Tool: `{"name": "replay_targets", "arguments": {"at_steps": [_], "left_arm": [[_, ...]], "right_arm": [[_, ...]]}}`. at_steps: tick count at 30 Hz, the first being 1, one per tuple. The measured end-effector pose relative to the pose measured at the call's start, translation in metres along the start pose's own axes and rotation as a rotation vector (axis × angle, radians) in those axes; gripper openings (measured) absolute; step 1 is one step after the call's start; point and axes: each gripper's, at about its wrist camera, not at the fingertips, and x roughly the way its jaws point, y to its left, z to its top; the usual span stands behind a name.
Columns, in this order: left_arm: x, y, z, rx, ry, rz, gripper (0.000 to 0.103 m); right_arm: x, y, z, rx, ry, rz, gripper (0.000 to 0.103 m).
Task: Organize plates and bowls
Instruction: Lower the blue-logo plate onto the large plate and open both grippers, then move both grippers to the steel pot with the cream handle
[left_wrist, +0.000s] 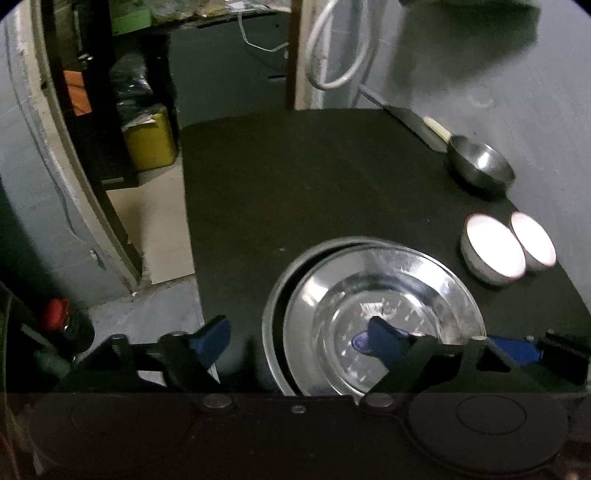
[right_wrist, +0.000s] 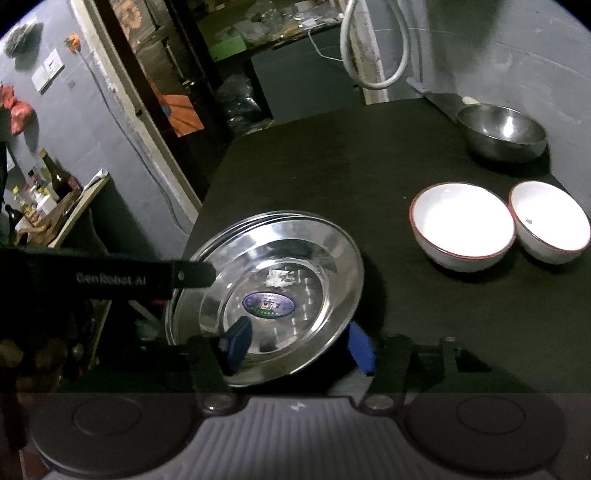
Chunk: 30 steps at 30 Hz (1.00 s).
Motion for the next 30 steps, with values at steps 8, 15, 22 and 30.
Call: {"name": "replay_targets", "arguments": {"at_steps": [8,15,22,30], "left_arm": [[-0.004,0.009,0.005,-0.087,-0.045,0.005,0.098],[-0.008,0.006,0.016,-0.189,-0.18,-0.046,0.102],[0.011,-0.022,0.055,-0.147,-0.244,-0.086,0.102],[0.057,-0.066,0.118,-0.081,-0.268,-0.152,0.102]], "right_arm": [[-0.004,-0.004,-0.001,0.004,-0.021,-0.001,0.088],[-0.029,-0.024,0.002,0.041,-0.109,-0.035,0.103],[-0.048,-0.069,0.018,0.163,-0.221,-0.155,0.103],[-0.039,-0.127,0.062,0.306,-0.326,-0.228,0.103]]}}
